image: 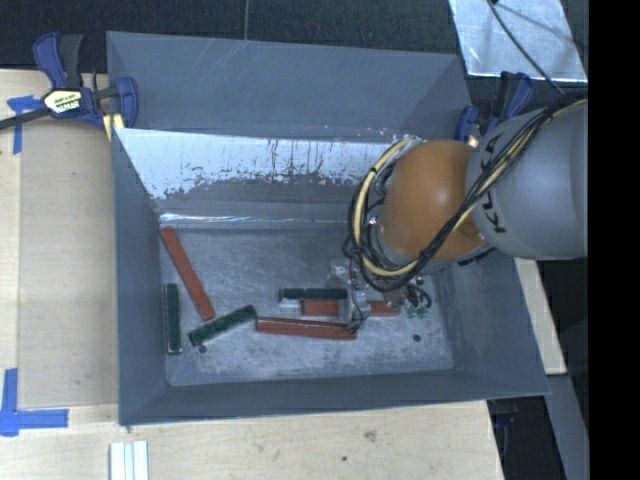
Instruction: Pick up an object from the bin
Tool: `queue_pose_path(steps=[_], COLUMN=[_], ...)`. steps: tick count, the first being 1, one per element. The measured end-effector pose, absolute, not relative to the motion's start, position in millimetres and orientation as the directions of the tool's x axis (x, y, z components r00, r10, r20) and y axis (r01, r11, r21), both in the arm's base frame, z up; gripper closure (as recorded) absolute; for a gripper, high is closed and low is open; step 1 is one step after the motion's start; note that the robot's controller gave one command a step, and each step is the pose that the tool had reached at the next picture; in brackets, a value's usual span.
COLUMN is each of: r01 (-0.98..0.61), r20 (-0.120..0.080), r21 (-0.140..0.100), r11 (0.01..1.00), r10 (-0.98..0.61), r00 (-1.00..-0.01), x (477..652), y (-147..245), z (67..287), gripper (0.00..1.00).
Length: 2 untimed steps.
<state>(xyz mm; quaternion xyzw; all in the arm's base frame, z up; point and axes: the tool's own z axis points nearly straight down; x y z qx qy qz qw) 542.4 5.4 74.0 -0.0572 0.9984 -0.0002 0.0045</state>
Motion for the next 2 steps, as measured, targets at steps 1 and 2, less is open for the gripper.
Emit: queue_pose_path(steps=[1,2], r01=[-0.095,-0.093], r20=[-0.013,-0.006], r21=[-0.001,-0.007], r11=[0.995,0.996], r10=[-0.095,-0.093], r00=[-0.995,-0.996], x=[491.1,493.2], y=[64.9,68.2], z=[73.8,73.7], gripper=[1.00,1.00])
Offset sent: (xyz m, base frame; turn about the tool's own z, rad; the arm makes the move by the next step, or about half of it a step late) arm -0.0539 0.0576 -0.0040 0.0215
